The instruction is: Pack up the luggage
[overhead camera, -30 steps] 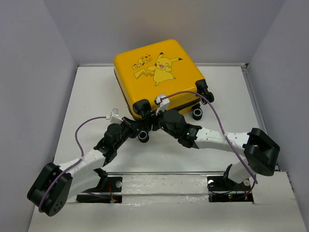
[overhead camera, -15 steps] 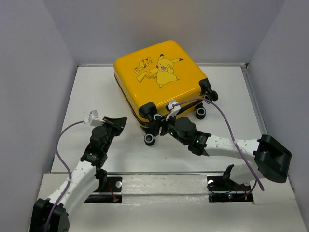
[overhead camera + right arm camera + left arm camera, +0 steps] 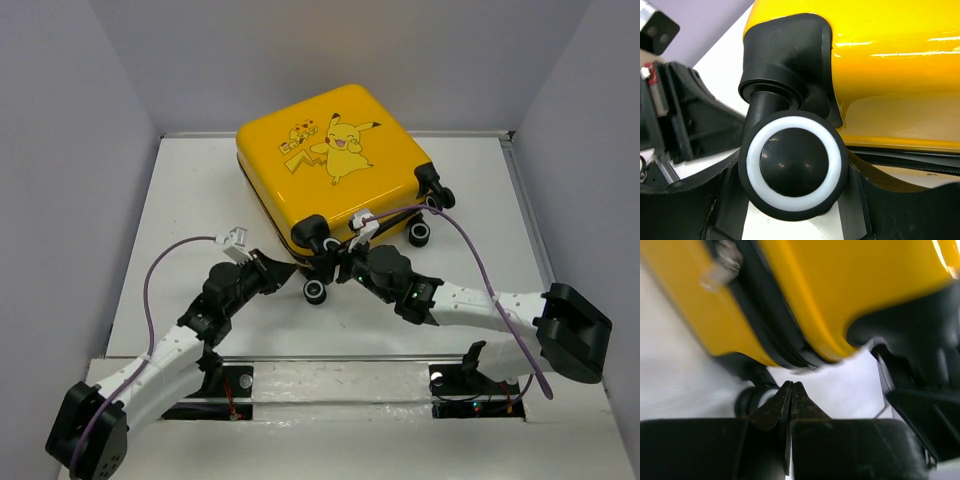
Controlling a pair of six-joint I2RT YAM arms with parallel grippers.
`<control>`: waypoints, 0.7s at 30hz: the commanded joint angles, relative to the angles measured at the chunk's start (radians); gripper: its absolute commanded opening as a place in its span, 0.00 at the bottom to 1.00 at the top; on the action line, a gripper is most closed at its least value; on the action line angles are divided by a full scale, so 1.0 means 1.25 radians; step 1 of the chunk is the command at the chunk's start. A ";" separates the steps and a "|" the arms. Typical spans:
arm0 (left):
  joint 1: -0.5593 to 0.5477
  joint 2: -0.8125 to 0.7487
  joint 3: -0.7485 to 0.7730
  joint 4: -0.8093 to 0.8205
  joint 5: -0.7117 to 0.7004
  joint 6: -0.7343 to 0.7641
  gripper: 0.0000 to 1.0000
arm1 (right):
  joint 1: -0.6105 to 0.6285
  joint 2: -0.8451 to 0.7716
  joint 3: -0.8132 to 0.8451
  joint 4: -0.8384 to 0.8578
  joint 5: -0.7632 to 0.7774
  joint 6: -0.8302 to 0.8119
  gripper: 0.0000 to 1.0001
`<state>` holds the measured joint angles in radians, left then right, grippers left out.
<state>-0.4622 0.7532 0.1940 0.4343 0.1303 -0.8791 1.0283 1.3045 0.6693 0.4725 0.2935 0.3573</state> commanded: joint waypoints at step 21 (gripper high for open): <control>-0.225 0.269 0.210 0.094 -0.286 0.257 0.49 | -0.007 0.050 0.051 -0.005 0.016 0.025 0.07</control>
<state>-0.7406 1.0527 0.3664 0.4442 -0.0860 -0.6285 1.0283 1.3472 0.7063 0.4706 0.2882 0.3782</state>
